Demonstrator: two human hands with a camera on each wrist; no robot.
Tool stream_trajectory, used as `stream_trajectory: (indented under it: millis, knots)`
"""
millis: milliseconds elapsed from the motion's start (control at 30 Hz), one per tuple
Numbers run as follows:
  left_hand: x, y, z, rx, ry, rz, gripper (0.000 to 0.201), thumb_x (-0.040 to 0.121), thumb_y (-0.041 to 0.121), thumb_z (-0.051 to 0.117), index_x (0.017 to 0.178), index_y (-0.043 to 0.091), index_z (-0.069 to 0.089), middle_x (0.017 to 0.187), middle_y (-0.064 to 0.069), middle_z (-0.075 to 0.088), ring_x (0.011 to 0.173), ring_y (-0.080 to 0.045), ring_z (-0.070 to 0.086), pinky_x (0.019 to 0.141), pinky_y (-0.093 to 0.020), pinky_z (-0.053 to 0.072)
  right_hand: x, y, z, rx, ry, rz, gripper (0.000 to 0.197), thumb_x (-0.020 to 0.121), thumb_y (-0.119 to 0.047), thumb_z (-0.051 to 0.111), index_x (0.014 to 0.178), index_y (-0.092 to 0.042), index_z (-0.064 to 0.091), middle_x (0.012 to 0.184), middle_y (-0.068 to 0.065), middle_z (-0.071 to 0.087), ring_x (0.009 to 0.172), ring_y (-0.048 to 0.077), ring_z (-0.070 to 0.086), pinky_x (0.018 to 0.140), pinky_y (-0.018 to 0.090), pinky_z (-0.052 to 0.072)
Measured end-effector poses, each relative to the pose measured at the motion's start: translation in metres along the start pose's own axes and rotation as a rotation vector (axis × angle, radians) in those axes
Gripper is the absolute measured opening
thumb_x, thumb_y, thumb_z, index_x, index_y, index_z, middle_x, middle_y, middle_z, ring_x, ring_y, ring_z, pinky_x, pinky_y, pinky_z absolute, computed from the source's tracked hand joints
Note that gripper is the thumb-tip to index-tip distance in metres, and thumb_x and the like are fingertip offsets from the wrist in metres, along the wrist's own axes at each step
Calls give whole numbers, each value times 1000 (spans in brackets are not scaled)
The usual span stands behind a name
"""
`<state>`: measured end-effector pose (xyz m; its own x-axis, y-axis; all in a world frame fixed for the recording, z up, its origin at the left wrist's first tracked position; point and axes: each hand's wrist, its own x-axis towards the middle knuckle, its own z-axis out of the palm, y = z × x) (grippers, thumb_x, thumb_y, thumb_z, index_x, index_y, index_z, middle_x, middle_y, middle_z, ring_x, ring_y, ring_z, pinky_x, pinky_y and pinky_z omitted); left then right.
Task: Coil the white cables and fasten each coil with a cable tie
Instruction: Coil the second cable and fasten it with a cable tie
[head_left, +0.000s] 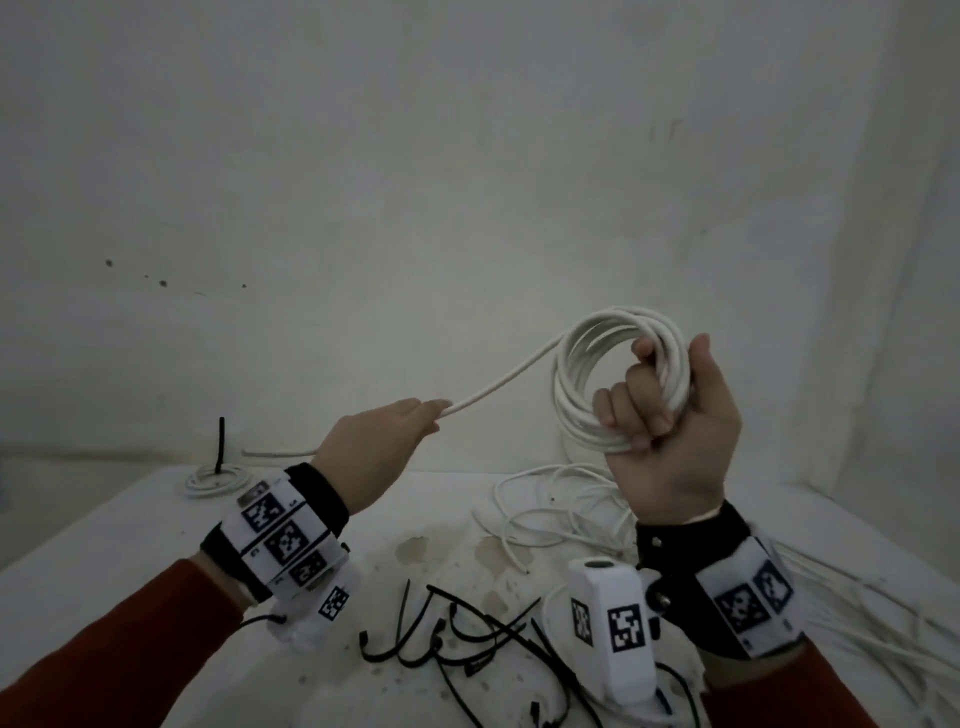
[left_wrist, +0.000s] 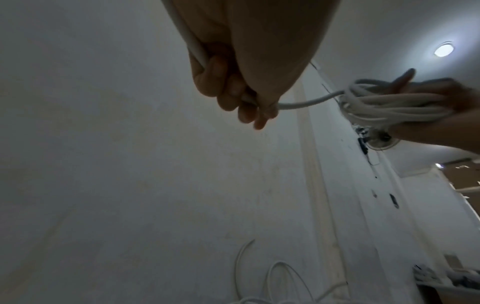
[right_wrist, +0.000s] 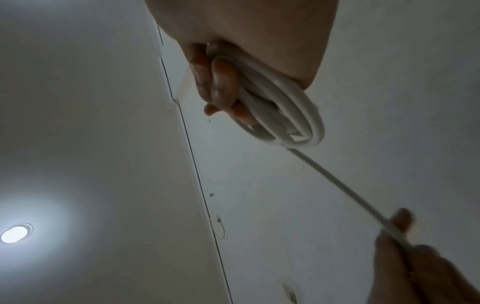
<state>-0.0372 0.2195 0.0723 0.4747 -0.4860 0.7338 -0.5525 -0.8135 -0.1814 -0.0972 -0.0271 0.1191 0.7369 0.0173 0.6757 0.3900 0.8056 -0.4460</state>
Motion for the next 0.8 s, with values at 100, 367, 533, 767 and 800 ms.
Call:
stream_trajectory:
  millis: [100,367,533,767,800]
  knots:
    - [-3,14,2,171,-6,98,48,63,9,85,108,10,67,72,3,65,45,-16,57,32,-19,30,7,3,2,-5,59,-95,44,96,-37,30,83,-6,58,43,-3,36,37,11,30,51,29,21]
    - [-16,43,-21,155,-69,408,48,61,10,83,103,17,60,71,5,59,59,-15,56,50,-23,41,26,19,-11,-230,152,-84,16,95,-20,44,104,-6,46,62,-1,52,53,14,47,58,25,43]
    - [-12,52,-46,162,-66,470,15,80,10,56,90,19,61,72,6,55,64,-14,50,59,-25,34,21,36,-14,-633,71,28,12,101,-11,41,91,-8,47,64,4,52,51,17,47,53,25,43]
    - [2,46,-64,137,41,492,12,90,16,51,94,15,62,82,1,63,77,-20,55,74,-31,38,-4,53,-9,-857,-287,328,10,100,-10,41,102,-1,45,67,13,56,53,21,54,54,25,49]
    - [3,43,-64,129,68,486,9,89,15,55,97,16,58,84,1,64,79,-20,55,75,-31,39,-9,53,-7,-856,-322,371,12,100,-12,41,100,-1,47,65,15,55,52,19,53,53,23,48]
